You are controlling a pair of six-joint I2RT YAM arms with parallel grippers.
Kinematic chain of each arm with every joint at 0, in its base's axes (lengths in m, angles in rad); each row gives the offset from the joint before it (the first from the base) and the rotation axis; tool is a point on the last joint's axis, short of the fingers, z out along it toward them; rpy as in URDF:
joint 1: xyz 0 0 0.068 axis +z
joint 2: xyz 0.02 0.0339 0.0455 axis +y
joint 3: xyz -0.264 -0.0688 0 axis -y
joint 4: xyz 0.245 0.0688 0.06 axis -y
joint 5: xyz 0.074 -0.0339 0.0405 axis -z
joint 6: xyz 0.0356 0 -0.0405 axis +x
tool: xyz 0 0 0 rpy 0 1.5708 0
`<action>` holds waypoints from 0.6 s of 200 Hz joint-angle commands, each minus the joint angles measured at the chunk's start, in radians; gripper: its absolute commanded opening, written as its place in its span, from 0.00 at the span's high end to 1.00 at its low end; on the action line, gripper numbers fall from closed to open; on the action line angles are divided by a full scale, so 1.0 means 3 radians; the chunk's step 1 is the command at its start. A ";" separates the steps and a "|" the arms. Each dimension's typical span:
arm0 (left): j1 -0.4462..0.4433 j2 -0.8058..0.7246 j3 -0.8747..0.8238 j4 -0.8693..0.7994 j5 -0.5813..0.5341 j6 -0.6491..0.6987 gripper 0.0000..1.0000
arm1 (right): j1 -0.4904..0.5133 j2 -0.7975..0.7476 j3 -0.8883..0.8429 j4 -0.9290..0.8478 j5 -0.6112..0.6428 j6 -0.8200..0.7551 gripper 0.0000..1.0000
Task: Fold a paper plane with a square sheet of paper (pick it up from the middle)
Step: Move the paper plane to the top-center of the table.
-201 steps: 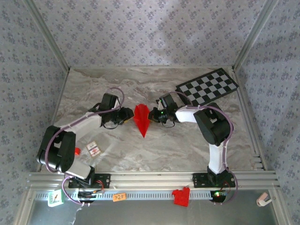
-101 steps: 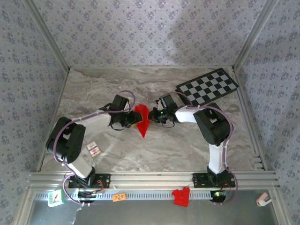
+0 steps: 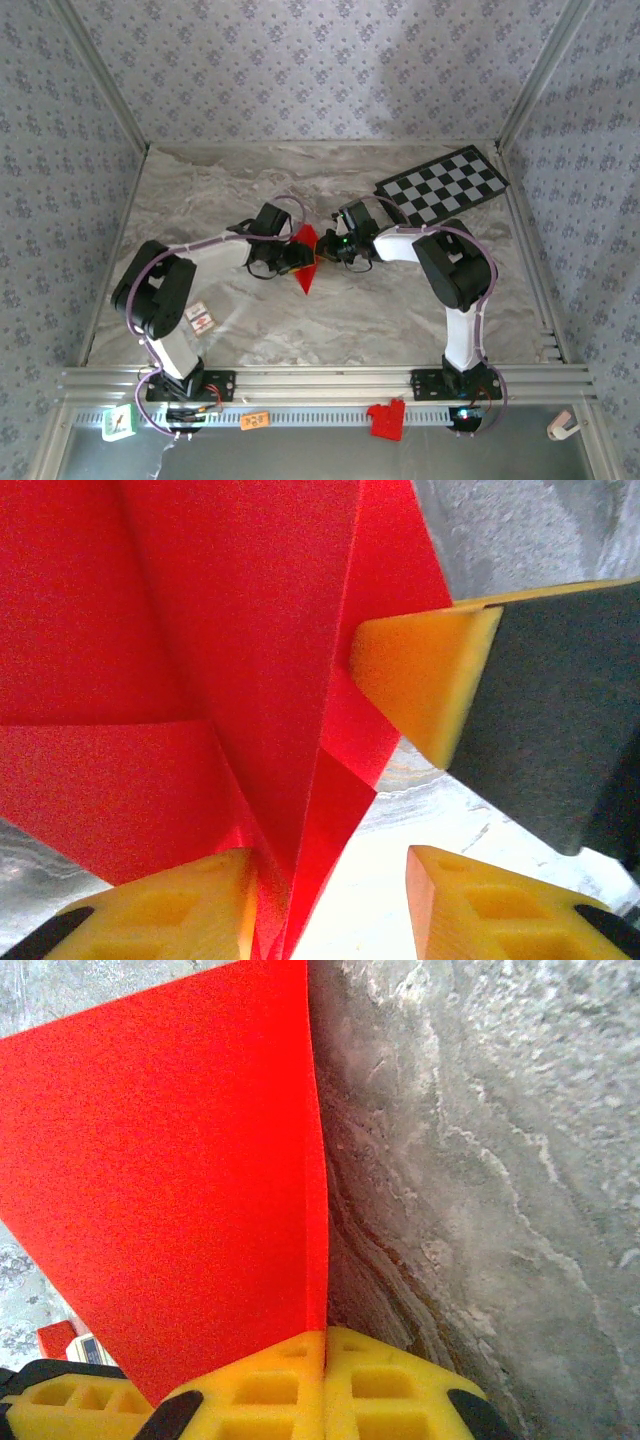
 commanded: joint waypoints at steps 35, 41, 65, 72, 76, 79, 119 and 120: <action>-0.0125 0.0160 0.0256 -0.0328 -0.0276 0.0218 0.61 | 0.0000 -0.0047 0.0067 0.0008 -0.0067 0.0050 0.93; -0.0137 0.0176 0.0271 -0.0344 -0.0292 0.0225 0.61 | 0.0001 -0.0049 0.0063 0.0009 -0.0069 0.0052 0.93; -0.0171 0.0221 0.0336 -0.0407 -0.0403 0.0262 0.61 | 0.0001 -0.0049 0.0059 0.0021 -0.0070 0.0057 0.93; -0.0177 0.0234 0.0349 -0.0419 -0.0432 0.0268 0.61 | 0.0003 -0.0045 0.0058 0.0028 -0.0078 0.0061 0.93; -0.0182 0.0239 0.0355 -0.0426 -0.0447 0.0271 0.61 | 0.0000 -0.0047 0.0058 0.0033 -0.0084 0.0067 0.93; -0.0185 0.0245 0.0368 -0.0435 -0.0459 0.0274 0.62 | -0.0001 -0.0049 0.0058 0.0034 -0.0085 0.0069 0.93; -0.0212 0.0297 0.0411 -0.0473 -0.0593 0.0263 0.68 | 0.0001 -0.0068 0.0037 0.0049 -0.0100 0.0083 0.92; -0.0213 0.0294 0.0411 -0.0478 -0.0599 0.0263 0.68 | 0.0000 -0.0069 0.0037 0.0047 -0.0100 0.0083 0.92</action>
